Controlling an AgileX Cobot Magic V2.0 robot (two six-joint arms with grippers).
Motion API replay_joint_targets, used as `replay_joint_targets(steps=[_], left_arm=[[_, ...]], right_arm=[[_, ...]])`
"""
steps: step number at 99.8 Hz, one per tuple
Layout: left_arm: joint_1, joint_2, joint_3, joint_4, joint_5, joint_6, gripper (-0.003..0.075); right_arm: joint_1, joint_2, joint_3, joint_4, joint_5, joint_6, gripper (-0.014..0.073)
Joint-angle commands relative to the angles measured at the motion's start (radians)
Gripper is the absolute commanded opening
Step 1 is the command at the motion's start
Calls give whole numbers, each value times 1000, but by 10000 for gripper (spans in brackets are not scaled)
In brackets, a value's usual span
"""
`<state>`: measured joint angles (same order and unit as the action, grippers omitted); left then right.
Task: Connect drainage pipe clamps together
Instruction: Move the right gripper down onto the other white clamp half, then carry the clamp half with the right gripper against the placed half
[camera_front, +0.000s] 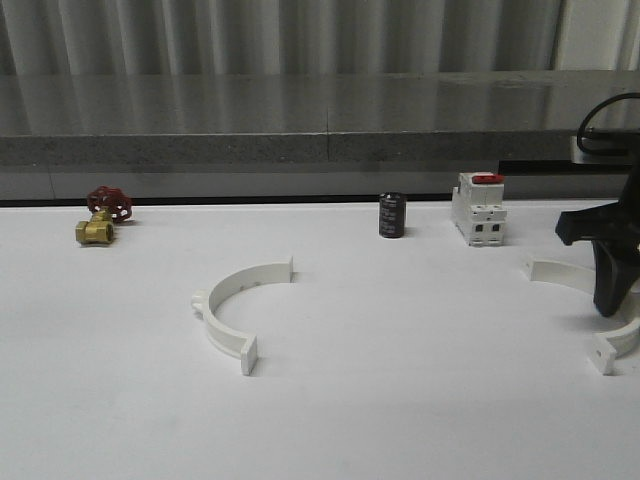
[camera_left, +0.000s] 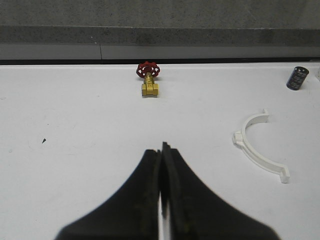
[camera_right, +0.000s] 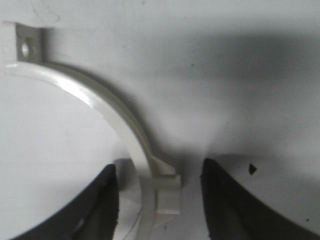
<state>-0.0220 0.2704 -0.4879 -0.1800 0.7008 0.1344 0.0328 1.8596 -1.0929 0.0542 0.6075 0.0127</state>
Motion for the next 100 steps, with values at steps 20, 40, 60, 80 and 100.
replay_joint_targets(steps=[20,40,60,80,100], left_arm=[[0,7,-24,-19,-67,1,-21],[0,7,-24,-19,-67,1,-21],[0,7,-24,-19,-67,1,-21],[0,7,-24,-19,-67,1,-21],[0,7,-24,-19,-67,1,-21]], right_arm=[[-6,-37,-25,29,20,-7,62],[-6,-37,-25,29,-26,-7,43],[36,-51,-50,56,-6,-2,43],[180,-66,-136,47,35,128,43],[337,-66,-212,-93,50,433,43]])
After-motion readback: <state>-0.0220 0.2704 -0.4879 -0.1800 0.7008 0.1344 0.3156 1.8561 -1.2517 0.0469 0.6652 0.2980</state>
